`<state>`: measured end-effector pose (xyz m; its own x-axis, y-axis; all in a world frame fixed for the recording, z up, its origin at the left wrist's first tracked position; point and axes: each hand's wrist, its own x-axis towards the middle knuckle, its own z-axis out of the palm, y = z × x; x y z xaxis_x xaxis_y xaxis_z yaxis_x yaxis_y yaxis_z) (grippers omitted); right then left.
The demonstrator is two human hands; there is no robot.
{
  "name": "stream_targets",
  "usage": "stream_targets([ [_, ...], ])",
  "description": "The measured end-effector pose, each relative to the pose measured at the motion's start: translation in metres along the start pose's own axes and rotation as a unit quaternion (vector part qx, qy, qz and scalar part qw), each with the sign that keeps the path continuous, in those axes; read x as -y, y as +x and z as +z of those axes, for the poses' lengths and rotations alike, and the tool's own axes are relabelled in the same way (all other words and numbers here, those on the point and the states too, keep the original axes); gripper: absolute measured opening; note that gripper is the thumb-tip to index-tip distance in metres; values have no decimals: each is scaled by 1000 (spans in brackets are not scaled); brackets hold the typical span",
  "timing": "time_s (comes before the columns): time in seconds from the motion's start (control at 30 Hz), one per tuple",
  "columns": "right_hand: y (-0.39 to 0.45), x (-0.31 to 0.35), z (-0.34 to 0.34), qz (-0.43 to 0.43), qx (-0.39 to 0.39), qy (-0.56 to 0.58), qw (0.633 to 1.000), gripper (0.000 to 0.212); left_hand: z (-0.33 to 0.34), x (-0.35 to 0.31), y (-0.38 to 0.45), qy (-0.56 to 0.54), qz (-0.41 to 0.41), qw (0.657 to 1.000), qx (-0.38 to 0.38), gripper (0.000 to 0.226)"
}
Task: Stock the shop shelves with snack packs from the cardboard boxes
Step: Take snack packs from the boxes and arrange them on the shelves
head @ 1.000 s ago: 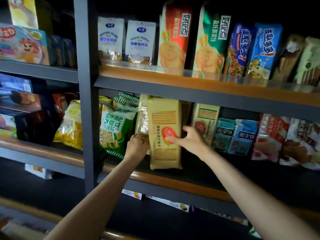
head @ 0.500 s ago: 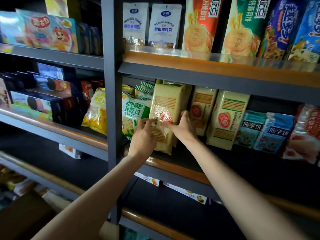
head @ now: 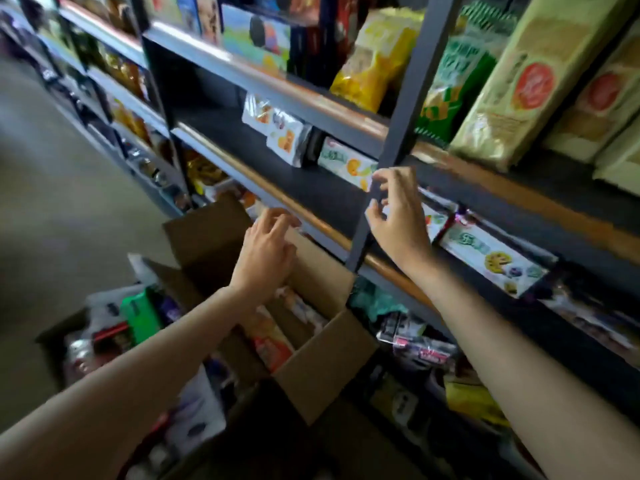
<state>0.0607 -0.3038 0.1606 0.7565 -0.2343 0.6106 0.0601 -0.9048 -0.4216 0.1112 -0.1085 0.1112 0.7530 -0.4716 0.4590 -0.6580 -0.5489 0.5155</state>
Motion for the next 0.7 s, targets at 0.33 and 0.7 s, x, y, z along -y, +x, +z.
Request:
stream_targets([
  [0.33,-90,55,174,25,393,73,916,35,-34,166,-118,46,-407,912,-13,33],
  [0.7,-148,161,341,34,615,27,787,72,-33,255,-198,45,-585,802,115,43],
])
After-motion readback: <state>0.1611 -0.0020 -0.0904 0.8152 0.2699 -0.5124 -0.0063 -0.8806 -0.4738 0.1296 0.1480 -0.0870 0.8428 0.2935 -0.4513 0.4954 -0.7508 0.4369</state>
